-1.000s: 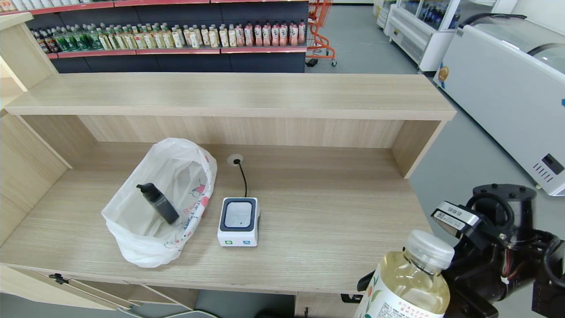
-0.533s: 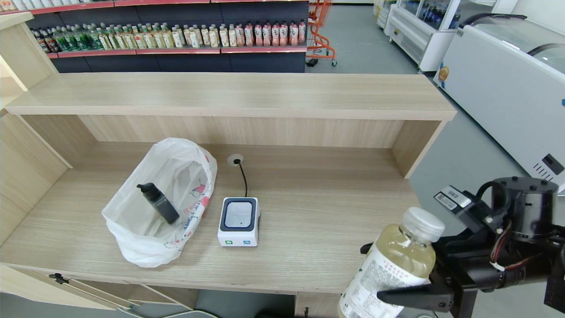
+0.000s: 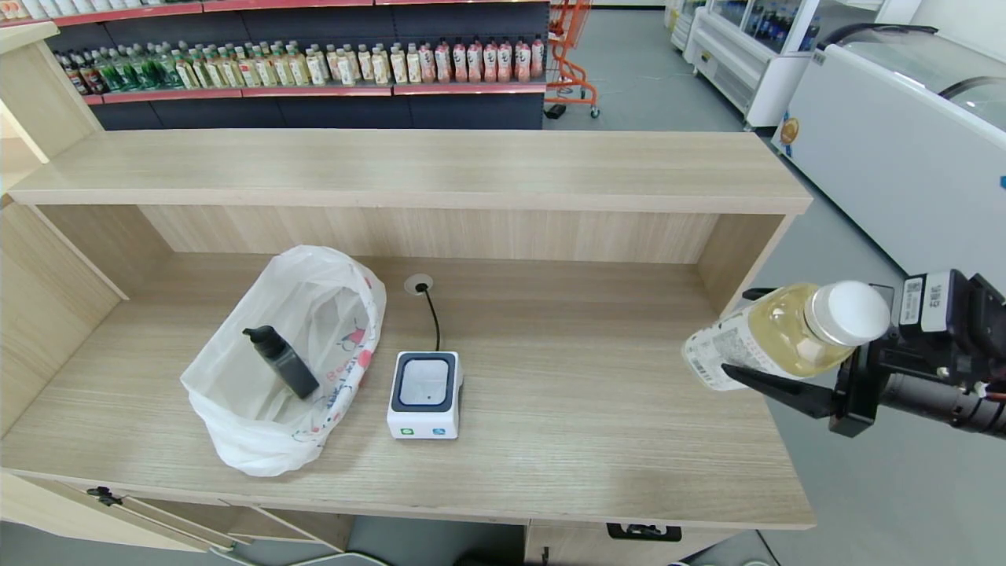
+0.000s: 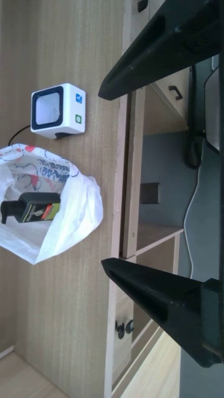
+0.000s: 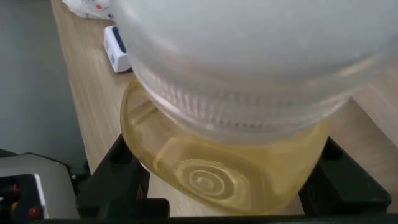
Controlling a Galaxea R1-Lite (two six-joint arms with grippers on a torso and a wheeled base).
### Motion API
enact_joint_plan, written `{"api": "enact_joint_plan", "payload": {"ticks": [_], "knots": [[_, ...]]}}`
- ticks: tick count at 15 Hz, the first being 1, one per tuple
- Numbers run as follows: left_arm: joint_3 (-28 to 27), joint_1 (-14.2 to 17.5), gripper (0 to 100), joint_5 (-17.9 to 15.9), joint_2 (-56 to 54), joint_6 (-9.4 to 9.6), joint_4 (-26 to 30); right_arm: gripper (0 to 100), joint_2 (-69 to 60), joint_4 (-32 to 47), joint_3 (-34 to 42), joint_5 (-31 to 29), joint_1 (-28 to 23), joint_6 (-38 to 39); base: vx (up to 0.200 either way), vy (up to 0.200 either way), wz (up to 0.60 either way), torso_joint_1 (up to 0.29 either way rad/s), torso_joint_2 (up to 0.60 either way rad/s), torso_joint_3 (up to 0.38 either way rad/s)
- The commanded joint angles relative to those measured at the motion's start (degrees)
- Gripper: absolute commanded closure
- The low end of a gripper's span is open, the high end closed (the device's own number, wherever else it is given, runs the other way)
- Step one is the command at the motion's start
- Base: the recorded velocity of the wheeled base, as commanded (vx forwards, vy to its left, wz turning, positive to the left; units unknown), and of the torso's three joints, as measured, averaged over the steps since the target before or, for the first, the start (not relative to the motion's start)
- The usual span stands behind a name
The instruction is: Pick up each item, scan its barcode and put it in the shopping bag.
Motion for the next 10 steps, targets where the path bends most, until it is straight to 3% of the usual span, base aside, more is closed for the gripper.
{"api": "enact_joint_plan", "payload": {"ticks": [1, 3, 5, 10], "knots": [[0.00, 0.01, 0, -0.02, 0.01, -0.01, -0.02, 100, -2.21, -0.60, -0.50, -2.04, 5.87, -0.95, 0.000, 0.000, 0.00, 0.000, 0.00, 0.000], [0.00, 0.01, 0, -0.02, 0.01, -0.01, -0.02, 100, -3.36, -1.21, -1.03, -4.67, 10.97, -2.71, 0.000, 0.000, 0.00, 0.000, 0.00, 0.000], [0.00, 0.01, 0, -0.02, 0.01, -0.01, -0.02, 100, -3.45, -1.30, -0.94, -6.34, 15.18, -11.67, 0.000, 0.000, 0.00, 0.000, 0.00, 0.000], [0.00, 0.01, 0, -0.02, 0.01, 0.08, -0.02, 100, -3.62, -1.30, -0.50, -7.40, 19.14, -22.75, 0.000, 0.000, 0.00, 0.000, 0.00, 0.000]]}}
